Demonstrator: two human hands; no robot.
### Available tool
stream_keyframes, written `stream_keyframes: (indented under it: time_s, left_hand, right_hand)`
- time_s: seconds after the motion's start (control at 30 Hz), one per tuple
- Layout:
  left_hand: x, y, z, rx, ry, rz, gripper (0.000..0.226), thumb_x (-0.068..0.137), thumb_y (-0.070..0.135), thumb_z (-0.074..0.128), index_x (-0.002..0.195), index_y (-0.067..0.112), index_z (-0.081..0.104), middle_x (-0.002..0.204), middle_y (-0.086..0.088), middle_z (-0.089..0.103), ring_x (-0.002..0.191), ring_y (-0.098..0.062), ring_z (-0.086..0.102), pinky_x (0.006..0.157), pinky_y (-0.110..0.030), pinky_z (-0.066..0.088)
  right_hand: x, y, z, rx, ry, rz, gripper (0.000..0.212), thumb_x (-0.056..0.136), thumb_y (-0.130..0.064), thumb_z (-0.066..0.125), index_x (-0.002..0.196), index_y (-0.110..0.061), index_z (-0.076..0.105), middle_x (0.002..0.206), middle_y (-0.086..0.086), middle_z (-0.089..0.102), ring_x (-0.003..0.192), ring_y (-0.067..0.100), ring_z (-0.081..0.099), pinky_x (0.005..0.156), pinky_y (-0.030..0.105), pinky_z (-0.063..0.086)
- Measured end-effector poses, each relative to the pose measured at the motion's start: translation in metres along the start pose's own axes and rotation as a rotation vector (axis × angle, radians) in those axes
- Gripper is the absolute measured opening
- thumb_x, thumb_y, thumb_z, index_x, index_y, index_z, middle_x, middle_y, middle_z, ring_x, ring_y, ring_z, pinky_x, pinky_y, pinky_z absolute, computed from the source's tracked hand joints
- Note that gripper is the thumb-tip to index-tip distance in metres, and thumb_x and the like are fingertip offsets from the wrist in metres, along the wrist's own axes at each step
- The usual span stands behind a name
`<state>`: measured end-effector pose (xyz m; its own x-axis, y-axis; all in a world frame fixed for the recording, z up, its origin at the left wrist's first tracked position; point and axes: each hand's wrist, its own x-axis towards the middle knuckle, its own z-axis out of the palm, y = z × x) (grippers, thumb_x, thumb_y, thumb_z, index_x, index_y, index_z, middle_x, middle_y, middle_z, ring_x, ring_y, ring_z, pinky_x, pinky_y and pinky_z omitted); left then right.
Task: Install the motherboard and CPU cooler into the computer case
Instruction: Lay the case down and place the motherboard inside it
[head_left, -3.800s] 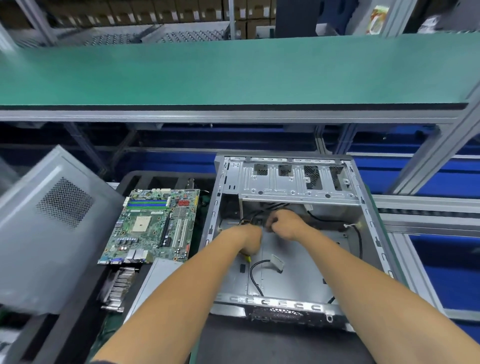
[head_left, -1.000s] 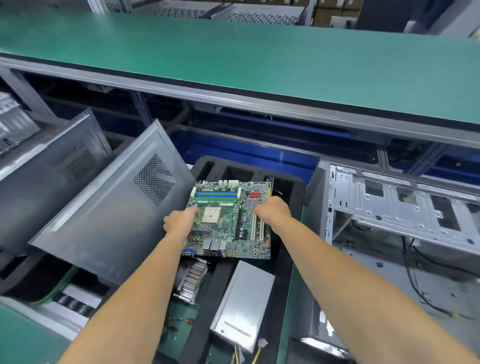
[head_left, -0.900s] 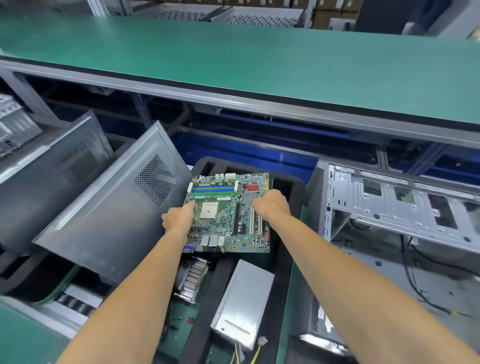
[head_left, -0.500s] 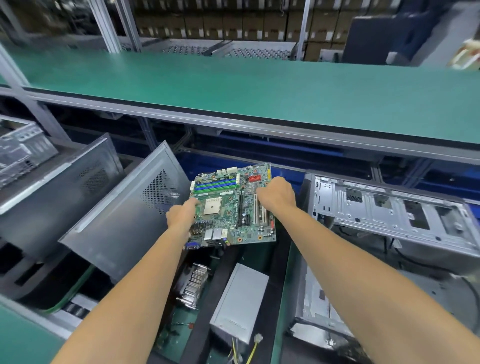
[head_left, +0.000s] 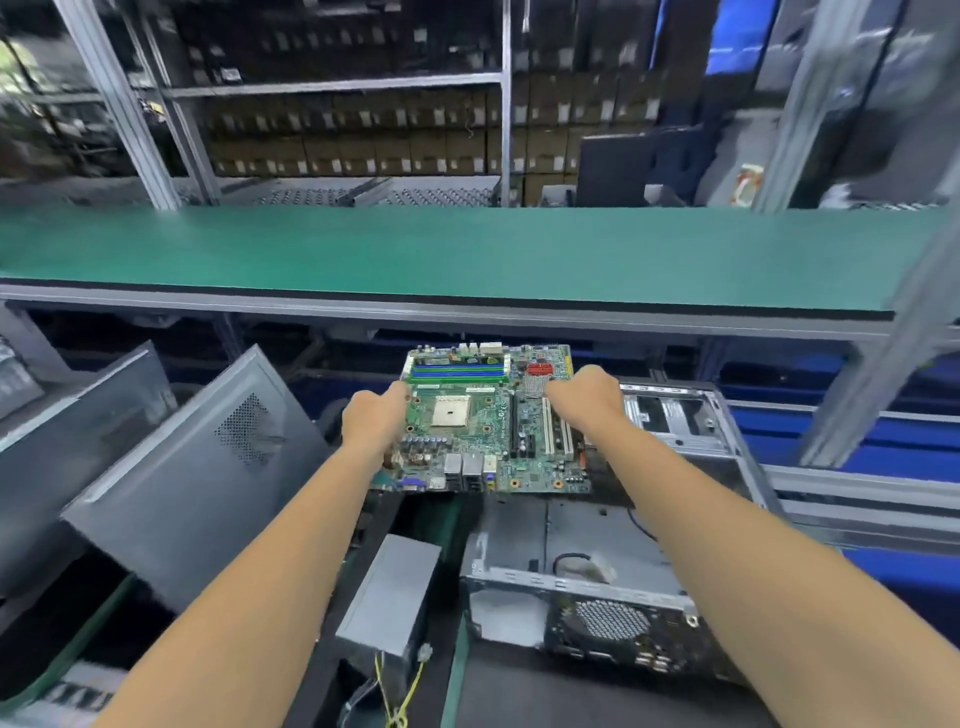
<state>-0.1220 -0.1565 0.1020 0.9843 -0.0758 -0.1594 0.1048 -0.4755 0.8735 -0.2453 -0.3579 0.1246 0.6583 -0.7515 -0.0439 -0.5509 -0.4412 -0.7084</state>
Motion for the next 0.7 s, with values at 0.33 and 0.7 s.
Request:
stream_keyframes:
  time_s: [0.33, 0.7]
  left_hand:
    - [-0.096, 0.001, 0.097, 0.060, -0.196, 0.031, 0.051, 0.087, 0.035, 0.055, 0.121, -0.003, 0.050, 0.091, -0.011, 0.059, 0.072, -0.024, 0.058, 0.062, -0.029, 0.037]
    - [-0.139, -0.002, 0.108, 0.409, -0.362, 0.056, 0.019, 0.083, 0.025, 0.049, 0.082, 0.006, 0.054, 0.079, -0.006, 0.057, 0.056, -0.014, 0.039, 0.049, -0.024, 0.030]
  right_hand:
    - [-0.041, 0.120, -0.103, -0.185, -0.009, 0.136, 0.020, 0.088, -0.020, 0.053, 0.076, -0.006, 0.046, 0.065, 0.002, 0.046, 0.053, 0.014, 0.039, 0.045, 0.023, 0.030]
    - [-0.061, 0.169, -0.118, -0.340, -0.249, 0.178, 0.026, 0.095, -0.022, 0.044, 0.073, -0.010, 0.040, 0.067, 0.003, 0.041, 0.052, 0.014, 0.030, 0.046, 0.026, 0.025]
